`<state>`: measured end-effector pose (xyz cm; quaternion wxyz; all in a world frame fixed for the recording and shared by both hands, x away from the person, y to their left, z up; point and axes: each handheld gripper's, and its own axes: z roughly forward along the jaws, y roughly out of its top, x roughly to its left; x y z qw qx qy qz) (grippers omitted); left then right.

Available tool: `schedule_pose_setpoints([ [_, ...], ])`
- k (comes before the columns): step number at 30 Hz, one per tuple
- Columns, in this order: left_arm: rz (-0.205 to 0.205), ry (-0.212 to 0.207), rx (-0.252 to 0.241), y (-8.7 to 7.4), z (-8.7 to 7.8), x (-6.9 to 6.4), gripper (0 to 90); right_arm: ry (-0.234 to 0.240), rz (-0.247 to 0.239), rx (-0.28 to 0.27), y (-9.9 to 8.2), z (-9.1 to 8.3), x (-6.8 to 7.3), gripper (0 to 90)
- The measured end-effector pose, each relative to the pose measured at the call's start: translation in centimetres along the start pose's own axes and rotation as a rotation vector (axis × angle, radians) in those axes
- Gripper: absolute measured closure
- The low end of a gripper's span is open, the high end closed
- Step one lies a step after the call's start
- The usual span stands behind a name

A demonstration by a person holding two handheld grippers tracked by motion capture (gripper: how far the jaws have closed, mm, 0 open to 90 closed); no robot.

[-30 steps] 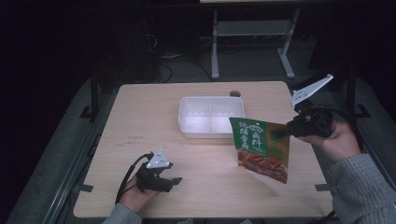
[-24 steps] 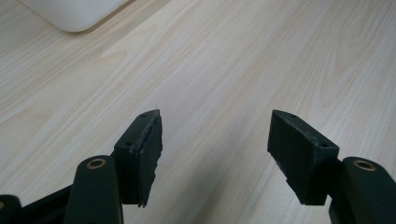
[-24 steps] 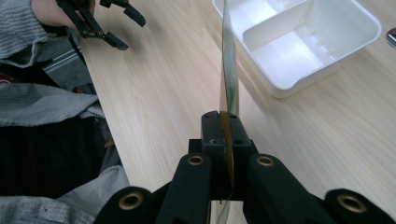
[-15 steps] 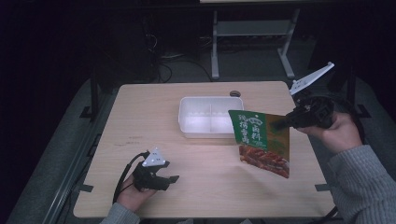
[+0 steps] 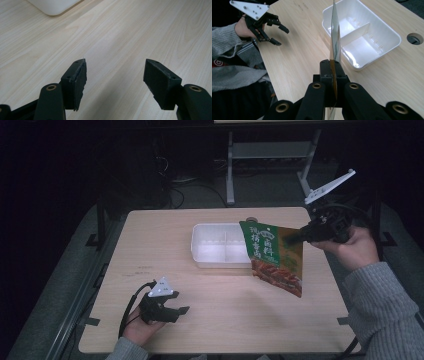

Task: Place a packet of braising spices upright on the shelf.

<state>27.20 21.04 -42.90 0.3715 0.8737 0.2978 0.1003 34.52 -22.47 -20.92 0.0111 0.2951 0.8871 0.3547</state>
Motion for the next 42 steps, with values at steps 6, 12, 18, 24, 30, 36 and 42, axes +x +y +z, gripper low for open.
schedule_pose_setpoints([
  [6, -0.005, 0.002, -0.002, -0.1, -0.2, 0.3, 34.5, -0.001, 0.009, -0.033, 1.4, -0.1, -0.2, 90.0],
  [12, -0.024, 0.002, -0.01, -0.3, -0.3, 0.6, 34.1, -0.015, 0.015, -0.066, 3.0, 0.1, -0.3, 90.0],
  [18, -0.03, 0.004, -0.015, -0.3, -0.4, 0.8, 33.8, -0.027, 0.028, -0.081, 4.4, 0.7, -0.7, 90.0],
  [24, -0.035, 0.004, -0.012, -0.4, -0.4, 0.9, 33.5, -0.054, 0.044, -0.095, 5.6, 1.3, -1.3, 90.0],
  [30, -0.041, 0.003, -0.015, -0.5, -0.4, 1.0, 33.3, -0.09, 0.056, -0.11, 6.8, 2.3, -1.8, 90.0],
  [36, -0.043, 0.002, -0.017, -0.6, -0.5, 1.1, 33.3, -0.107, 0.071, -0.121, 7.5, 2.9, -2.1, 90.0],
  [42, -0.05, 0.006, -0.023, -0.7, -0.7, 1.4, 33.3, -0.139, 0.087, -0.128, 7.9, 3.8, -2.8, 90.0],
])
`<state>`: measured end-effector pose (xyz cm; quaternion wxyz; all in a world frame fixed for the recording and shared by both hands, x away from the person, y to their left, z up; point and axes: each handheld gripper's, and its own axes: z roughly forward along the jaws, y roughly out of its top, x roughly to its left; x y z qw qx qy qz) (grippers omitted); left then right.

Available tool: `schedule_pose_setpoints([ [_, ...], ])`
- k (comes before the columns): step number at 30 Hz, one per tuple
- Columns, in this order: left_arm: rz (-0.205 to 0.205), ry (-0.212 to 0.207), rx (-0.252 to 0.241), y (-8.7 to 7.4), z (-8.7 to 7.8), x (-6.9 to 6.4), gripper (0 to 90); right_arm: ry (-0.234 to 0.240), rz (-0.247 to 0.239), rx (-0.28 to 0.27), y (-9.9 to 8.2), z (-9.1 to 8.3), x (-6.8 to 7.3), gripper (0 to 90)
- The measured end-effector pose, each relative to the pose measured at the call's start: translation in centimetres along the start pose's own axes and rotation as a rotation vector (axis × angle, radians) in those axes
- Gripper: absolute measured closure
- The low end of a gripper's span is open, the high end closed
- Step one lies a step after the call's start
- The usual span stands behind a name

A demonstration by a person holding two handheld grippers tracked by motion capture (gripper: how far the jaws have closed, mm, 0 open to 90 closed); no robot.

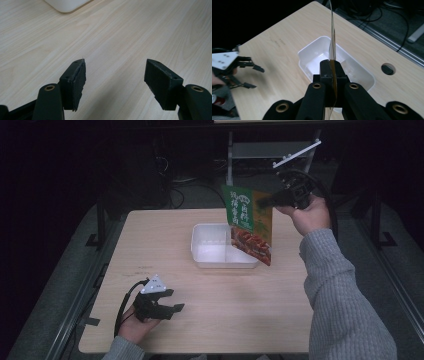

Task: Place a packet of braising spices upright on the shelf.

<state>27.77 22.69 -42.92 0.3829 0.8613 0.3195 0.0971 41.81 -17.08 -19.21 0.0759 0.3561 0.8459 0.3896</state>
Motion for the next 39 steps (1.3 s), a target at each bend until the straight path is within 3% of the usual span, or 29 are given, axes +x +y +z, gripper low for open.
schedule_pose_setpoints([
  [26, -0.002, 0.004, -0.01, -0.1, -0.2, 0.1, 33.3, -0.128, 0.013, -0.053, 0.7, 4.4, -1.1, 90.0],
  [39, 0.007, 0.004, -0.004, 0.0, -0.1, 0.1, 32.5, -0.14, 0.031, -0.064, 0.4, 5.9, -1.4, 90.0],
])
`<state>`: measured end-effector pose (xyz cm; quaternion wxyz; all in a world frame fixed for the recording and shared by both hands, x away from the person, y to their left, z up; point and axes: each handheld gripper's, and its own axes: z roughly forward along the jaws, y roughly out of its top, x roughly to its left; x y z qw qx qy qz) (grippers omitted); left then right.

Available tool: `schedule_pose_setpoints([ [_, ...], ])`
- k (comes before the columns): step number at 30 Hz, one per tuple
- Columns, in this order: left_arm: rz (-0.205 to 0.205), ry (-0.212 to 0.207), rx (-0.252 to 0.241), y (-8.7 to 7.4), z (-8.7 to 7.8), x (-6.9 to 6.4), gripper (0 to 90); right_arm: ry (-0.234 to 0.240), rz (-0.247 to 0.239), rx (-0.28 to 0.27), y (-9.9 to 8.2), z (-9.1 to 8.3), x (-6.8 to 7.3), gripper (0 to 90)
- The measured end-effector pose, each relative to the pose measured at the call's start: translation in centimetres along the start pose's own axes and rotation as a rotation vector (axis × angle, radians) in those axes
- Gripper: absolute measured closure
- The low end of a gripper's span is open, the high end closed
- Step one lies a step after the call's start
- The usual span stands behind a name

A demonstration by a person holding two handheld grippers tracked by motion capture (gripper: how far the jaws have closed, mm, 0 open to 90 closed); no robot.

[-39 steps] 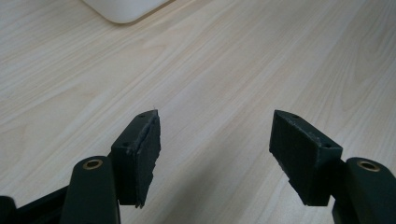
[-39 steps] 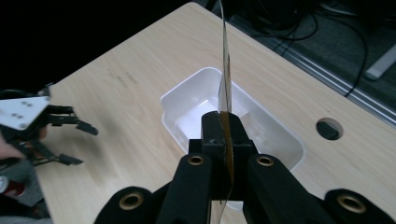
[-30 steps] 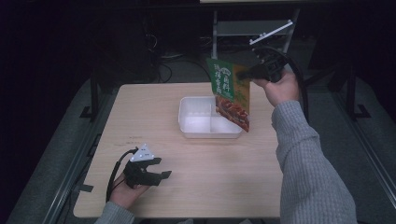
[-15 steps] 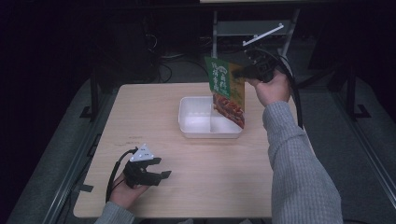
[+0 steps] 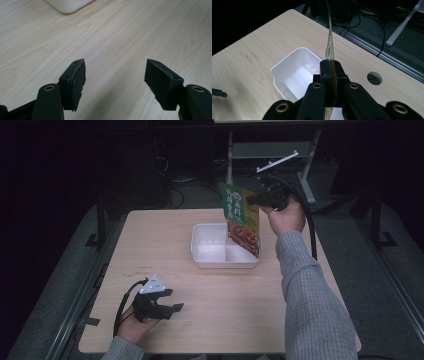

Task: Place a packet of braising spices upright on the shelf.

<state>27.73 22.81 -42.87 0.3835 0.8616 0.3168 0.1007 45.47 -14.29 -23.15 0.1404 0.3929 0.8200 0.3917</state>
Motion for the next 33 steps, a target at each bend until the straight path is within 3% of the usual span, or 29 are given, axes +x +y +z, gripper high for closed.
schedule_pose_setpoints([
  [15, -0.002, 0.006, -0.005, -0.1, -0.2, 0.1, 32.1, -0.008, 0.015, -0.015, -0.5, 1.6, -0.2, 90.0],
  [23, -0.001, 0.007, -0.004, -0.1, -0.2, 0.1, 32.1, -0.009, 0.012, 0.011, -0.9, 2.4, -0.2, 90.0],
  [33, 0.0, 0.009, -0.001, 0.0, -0.2, 0.0, 32.1, 0.004, 0.034, -0.012, -1.6, 2.8, -0.4, 89.9],
])
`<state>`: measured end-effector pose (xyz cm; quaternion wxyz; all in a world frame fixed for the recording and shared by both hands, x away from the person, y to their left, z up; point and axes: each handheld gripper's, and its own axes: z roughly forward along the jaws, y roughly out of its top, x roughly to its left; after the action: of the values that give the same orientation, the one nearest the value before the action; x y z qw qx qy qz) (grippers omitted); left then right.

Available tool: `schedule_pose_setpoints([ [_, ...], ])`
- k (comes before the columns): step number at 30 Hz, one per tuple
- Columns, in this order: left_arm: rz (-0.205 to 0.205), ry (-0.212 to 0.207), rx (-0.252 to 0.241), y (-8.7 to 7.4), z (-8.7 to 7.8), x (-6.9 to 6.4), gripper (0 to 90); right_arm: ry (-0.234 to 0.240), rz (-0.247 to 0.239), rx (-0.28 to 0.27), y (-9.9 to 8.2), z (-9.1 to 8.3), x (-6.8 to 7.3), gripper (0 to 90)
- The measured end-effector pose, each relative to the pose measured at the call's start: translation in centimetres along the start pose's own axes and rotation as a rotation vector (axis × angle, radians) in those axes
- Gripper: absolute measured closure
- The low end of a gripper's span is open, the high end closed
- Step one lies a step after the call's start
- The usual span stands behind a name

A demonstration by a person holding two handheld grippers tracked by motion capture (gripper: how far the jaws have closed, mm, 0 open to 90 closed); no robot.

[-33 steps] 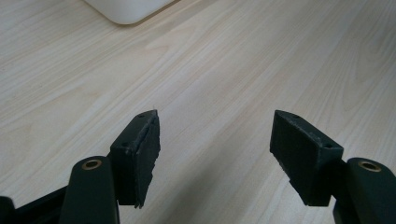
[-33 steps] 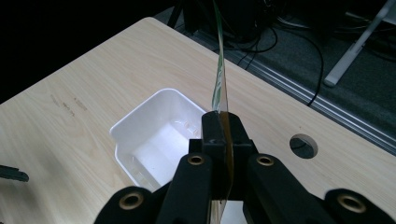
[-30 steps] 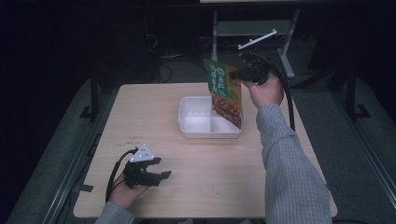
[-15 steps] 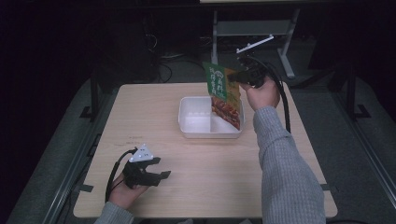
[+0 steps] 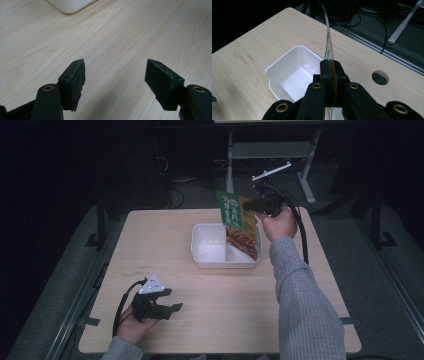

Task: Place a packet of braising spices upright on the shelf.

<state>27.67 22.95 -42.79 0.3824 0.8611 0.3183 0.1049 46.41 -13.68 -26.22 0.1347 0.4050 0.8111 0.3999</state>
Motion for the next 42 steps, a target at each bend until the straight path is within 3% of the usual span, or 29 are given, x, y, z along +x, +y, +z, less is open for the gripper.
schedule_pose_setpoints([
  [19, 0.0, 0.0, -0.001, 0.0, 0.0, 0.0, 32.2, 0.007, 0.009, 0.018, -1.2, 0.1, -0.4, 89.3],
  [27, -0.001, 0.001, -0.002, 0.0, 0.1, 0.0, 32.1, -0.003, 0.0, 0.055, -1.6, -0.3, -0.6, 88.1],
  [42, 0.002, -0.001, 0.006, 0.0, 0.2, 0.0, 32.2, -0.012, 0.019, 0.076, -2.9, -0.9, -1.8, 88.6],
])
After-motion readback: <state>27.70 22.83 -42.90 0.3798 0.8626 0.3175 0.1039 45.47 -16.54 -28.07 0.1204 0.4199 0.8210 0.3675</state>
